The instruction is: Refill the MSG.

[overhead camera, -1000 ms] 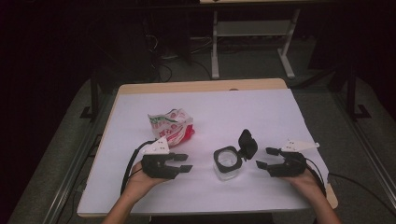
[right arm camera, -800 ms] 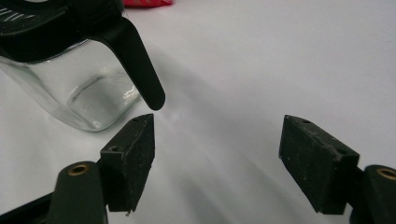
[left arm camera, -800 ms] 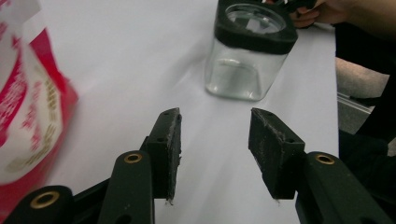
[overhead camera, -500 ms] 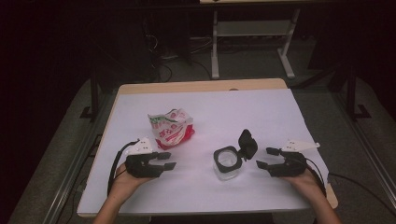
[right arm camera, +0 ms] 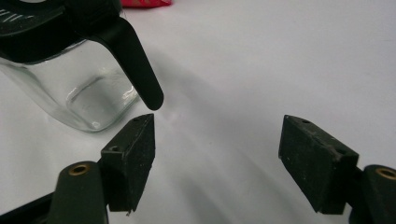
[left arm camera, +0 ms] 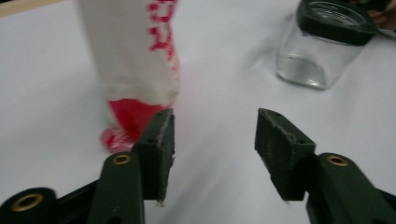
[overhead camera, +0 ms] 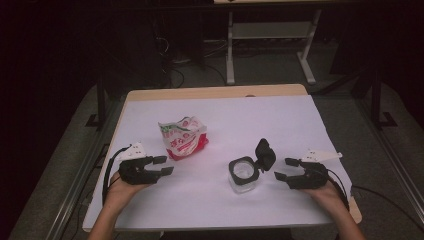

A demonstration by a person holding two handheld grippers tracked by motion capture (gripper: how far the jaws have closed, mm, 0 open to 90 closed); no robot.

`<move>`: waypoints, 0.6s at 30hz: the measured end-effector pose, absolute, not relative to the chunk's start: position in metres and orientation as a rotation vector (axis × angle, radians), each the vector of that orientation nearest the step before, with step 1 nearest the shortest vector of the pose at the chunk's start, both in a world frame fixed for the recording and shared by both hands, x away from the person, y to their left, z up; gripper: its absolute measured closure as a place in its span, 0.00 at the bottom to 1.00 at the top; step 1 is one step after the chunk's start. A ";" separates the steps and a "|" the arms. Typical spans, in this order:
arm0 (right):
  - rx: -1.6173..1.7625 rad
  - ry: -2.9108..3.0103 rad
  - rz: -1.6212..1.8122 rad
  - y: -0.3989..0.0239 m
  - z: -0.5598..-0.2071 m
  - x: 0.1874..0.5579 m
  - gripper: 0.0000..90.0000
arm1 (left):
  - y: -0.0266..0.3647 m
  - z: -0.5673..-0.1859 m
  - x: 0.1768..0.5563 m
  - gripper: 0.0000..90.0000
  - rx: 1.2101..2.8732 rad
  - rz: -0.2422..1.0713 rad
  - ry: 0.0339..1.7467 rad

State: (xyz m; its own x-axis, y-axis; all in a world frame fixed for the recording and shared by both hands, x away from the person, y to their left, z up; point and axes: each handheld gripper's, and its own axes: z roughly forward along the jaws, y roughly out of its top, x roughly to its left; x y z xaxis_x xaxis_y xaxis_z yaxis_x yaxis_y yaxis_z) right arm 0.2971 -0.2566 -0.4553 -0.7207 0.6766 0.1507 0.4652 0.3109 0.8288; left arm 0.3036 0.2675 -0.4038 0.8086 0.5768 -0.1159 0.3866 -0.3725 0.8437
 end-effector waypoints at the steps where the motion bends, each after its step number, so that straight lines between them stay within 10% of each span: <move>1: 1.047 2.351 1.371 -0.257 -0.455 0.297 0.30 | 0.269 -0.404 0.305 0.48 2.003 0.253 0.718; 18: 1.055 2.346 1.368 -0.257 -0.455 0.298 0.30 | 0.255 -0.401 0.353 0.20 1.974 0.303 0.641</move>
State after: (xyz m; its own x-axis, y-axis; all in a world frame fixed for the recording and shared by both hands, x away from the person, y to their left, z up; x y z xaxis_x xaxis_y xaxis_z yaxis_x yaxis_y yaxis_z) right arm 0.2980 -0.2569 -0.4555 -0.7152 0.6820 0.1530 0.4691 0.3061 0.8284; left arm 0.3533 0.2547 -0.4013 0.8282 0.5572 -0.0601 0.3077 -0.3625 0.8797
